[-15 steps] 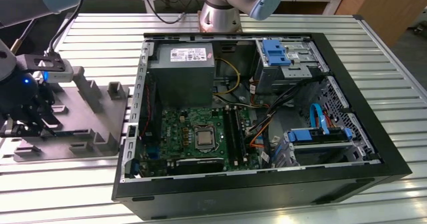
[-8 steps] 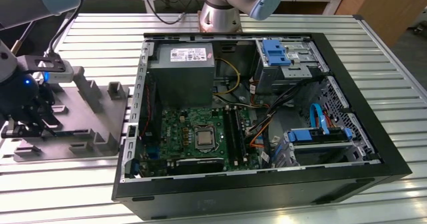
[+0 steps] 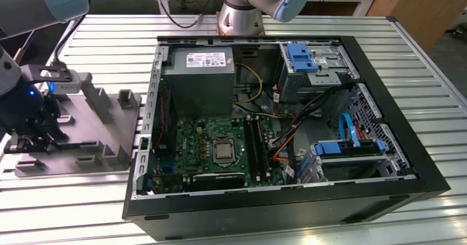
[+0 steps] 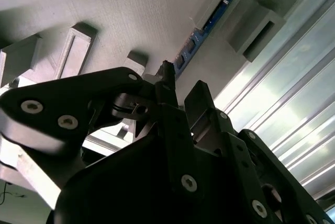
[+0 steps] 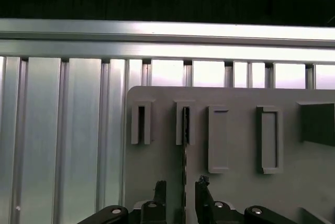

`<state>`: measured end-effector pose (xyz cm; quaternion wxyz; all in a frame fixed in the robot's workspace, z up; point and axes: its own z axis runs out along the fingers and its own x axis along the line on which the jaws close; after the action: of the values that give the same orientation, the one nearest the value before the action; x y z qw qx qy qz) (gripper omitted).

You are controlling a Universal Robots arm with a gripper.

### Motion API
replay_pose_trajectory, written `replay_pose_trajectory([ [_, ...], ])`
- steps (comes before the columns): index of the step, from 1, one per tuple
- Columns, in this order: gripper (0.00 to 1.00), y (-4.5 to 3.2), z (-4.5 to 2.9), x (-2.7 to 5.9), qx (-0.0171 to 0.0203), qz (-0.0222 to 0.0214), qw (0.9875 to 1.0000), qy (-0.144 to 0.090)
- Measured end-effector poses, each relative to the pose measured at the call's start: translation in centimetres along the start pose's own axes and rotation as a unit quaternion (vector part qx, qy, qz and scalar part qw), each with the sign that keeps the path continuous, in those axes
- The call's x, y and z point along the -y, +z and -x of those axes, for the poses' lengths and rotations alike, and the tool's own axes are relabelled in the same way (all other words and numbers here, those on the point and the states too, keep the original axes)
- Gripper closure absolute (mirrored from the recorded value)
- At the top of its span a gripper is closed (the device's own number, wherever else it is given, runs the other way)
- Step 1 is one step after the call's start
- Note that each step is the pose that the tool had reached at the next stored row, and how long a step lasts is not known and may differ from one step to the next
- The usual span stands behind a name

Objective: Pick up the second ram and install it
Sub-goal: 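Pick up the second ram and move it above second insertion slot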

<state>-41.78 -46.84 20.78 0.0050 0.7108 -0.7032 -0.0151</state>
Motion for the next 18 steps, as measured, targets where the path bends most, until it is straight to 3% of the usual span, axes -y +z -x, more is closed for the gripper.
replay_pose_trajectory([
  [7, 0.64, 0.68, 0.07, -0.08, -0.0004, 0.0000, 1.0000, -0.002],
  [14, 0.64, 0.79, 0.23, -0.28, -0.0019, 0.0001, 1.0000, -0.003],
  [18, 0.64, 0.84, 0.24, -0.28, -0.0026, 0.0002, 0.9999, -0.015],
])
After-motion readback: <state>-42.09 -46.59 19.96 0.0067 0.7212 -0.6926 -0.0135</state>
